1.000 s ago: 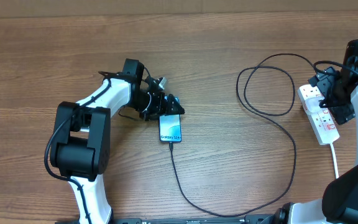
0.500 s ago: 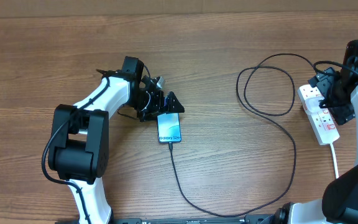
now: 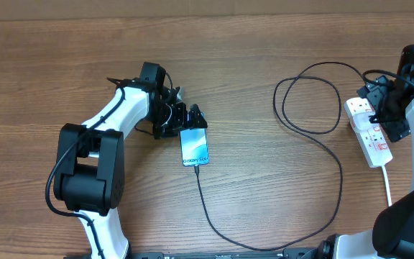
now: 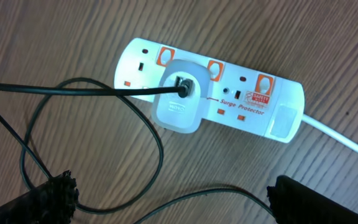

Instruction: Plug charger to phone and switch on socket

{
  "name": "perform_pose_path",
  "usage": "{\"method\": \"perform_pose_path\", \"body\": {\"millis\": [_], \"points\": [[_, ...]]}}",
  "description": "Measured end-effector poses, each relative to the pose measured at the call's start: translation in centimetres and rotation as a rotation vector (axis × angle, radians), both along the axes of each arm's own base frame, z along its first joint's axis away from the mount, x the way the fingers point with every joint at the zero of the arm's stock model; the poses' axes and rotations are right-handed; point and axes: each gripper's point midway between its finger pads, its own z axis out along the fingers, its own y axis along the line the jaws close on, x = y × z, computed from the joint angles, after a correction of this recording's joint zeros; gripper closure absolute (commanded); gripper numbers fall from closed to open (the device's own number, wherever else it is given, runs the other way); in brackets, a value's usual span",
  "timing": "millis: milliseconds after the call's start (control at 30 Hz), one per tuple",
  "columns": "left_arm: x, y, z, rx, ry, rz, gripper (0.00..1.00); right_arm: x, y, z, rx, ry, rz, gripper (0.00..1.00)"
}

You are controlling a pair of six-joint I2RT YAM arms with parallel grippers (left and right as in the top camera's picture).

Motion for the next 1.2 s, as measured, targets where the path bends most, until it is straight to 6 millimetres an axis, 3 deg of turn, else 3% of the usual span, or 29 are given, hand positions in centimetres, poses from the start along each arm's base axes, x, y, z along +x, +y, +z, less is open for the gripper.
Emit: {"method": "perform_pose_path", "body": {"millis": [67, 100, 200, 267, 300, 367, 500, 567, 600, 700, 767, 900, 967, 1200], "points": [[0.1, 0.7, 0.0, 0.036, 0.01, 0.013, 0.0, 0.0, 0.0, 0.0, 0.0, -0.001, 0.0, 0.03], [0.1, 1.2, 0.0, 0.06, 0.018, 0.021, 0.0, 0.0, 0.0, 0.0, 0.0, 0.0, 0.0, 0.1], [0.0, 3.5, 0.3, 0.137, 0.052, 0.055, 0.0, 0.0, 0.1, 0.0, 0.005, 0.0, -0.002, 0.41], [0.5, 5.0, 1.5, 0.185, 0.044, 0.082, 0.0, -0.2, 0.1, -0.1, 0.008, 0.006, -0.002, 0.66], [0.8, 5.9, 2.8, 0.216, 0.027, 0.096, 0.0, -0.4, 0.0, -0.1, 0.004, 0.016, -0.001, 0.82], [1.3, 7.4, 6.3, 0.272, -0.05, 0.13, 0.0, -0.9, -0.1, -0.2, -0.002, 0.039, -0.005, 0.96], [1.0, 10.1, 19.0, 0.358, -0.383, 0.255, 0.01, -1.5, -0.5, -0.3, -0.012, 0.057, -0.02, 0.96], [-1.4, 11.9, 24.7, 0.401, -0.52, 0.34, 0.0, -1.7, -1.1, -0.3, -0.011, 0.06, -0.037, 0.96], [-3.7, 13.2, 27.7, 0.431, -0.59, 0.4, 0.01, -2.1, -1.5, -0.6, -0.005, 0.074, -0.053, 0.96], [-8.2, 15.6, 31.9, 0.478, -0.7, 0.518, 0.0, -2.9, -2.8, -2.0, 0.026, 0.119, -0.099, 0.96], [-11.1, 17.1, 33.5, 0.511, -0.744, 0.586, 0.0, -3.4, -3.8, -3.8, 0.072, 0.158, -0.134, 0.96], [-14.9, 18.8, 34.6, 0.553, -0.779, 0.654, 0.0, -3.7, -5.2, -7.9, 0.211, 0.205, -0.156, 0.96], [-15.7, 19.1, 34.7, 0.56, -0.782, 0.671, 0.01, -3.7, -5.3, -9.1, 0.254, 0.212, -0.152, 0.96], [-17.2, 19.6, 34.6, 0.576, -0.773, 0.684, 0.0, -1.8, -5.0, -10.2, 0.293, 0.175, -0.111, 0.96]]}}
